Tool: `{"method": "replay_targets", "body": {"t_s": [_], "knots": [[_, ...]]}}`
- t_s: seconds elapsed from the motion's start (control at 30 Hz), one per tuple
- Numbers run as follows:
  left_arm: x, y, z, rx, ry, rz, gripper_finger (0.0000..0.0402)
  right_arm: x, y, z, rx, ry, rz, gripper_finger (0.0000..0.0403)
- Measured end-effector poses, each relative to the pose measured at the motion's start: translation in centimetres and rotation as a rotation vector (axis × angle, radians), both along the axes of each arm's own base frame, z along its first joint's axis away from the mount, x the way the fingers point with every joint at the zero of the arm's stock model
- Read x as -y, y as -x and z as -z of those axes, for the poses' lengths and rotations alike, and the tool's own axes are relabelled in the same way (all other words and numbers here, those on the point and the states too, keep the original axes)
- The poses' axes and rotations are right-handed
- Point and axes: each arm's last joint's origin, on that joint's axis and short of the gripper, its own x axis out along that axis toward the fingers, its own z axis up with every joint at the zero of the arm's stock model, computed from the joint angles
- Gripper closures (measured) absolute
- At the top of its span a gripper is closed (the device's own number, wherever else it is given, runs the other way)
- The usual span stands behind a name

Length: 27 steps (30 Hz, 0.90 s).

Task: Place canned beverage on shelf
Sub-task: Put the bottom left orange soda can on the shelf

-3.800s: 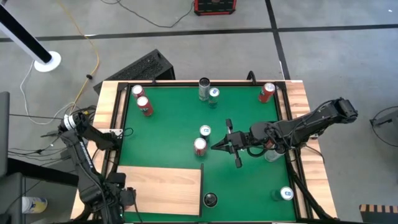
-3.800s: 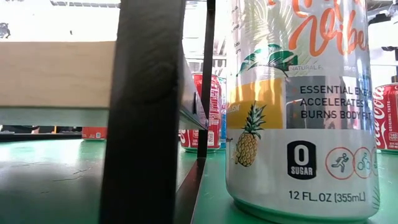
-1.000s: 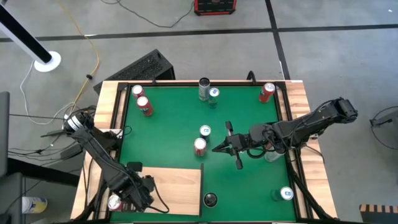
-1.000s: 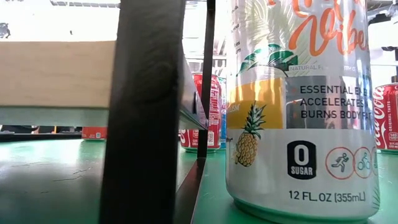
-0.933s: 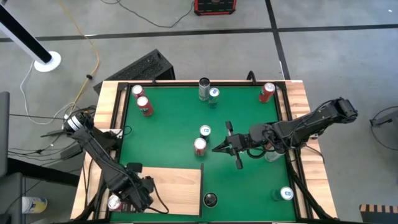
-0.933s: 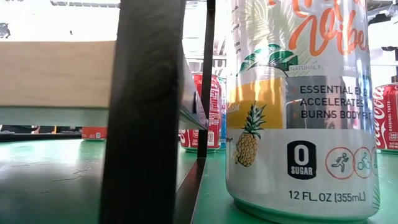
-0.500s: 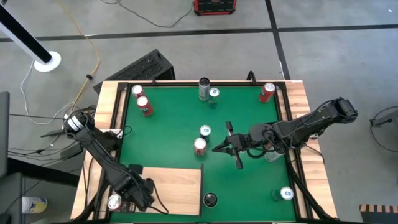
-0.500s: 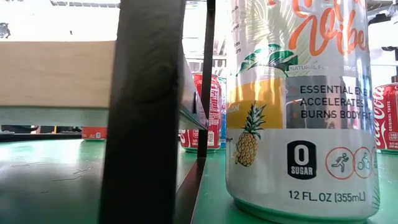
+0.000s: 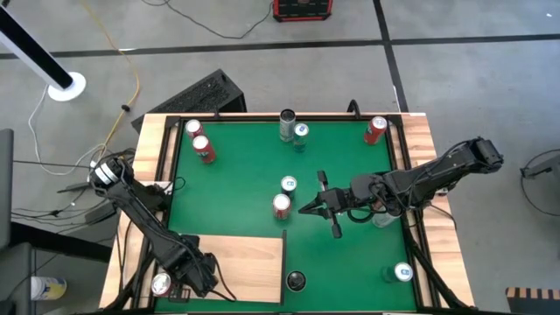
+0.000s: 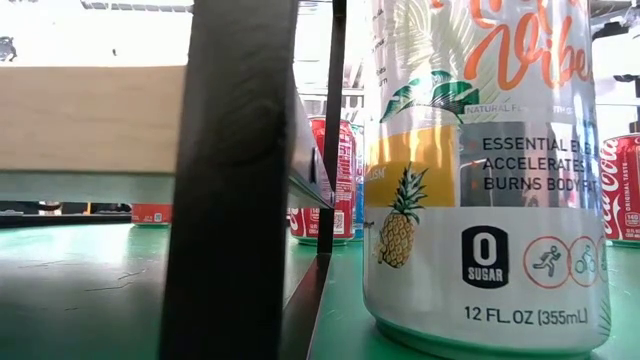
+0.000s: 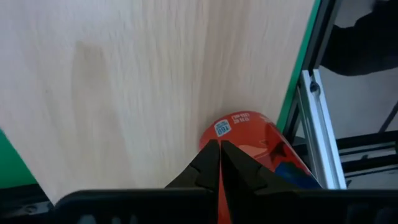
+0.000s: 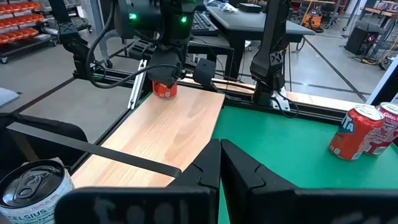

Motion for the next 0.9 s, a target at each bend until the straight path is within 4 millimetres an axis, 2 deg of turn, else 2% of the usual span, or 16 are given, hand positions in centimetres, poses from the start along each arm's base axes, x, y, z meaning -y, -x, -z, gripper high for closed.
{"method": "replay_targets", "body": {"t_s": [0.17, 0.53, 0.7, 0.9], "knots": [[0.4, 0.4, 0.0, -0.017, 0.016, 0.001, 0.0401, 0.0, 0.0, 0.0, 0.0, 0.004, -0.001, 0.0367], [1.5, 0.0, -0.3, 0.071, 0.08, 0.013, 0.0401, 0.0, 0.0, 0.0, 0.001, 0.008, -0.001, 0.0367], [1.9, -0.8, -2.9, 0.201, 0.052, -0.006, 0.0401, 0.0, 0.0, 0.0, 0.003, 0.007, 0.0, 0.0367], [2.1, -0.4, -7.2, 0.182, 0.024, -0.109, 0.0401, 0.0, 0.0, 0.0, 0.004, 0.0, 0.001, 0.0367]]}}
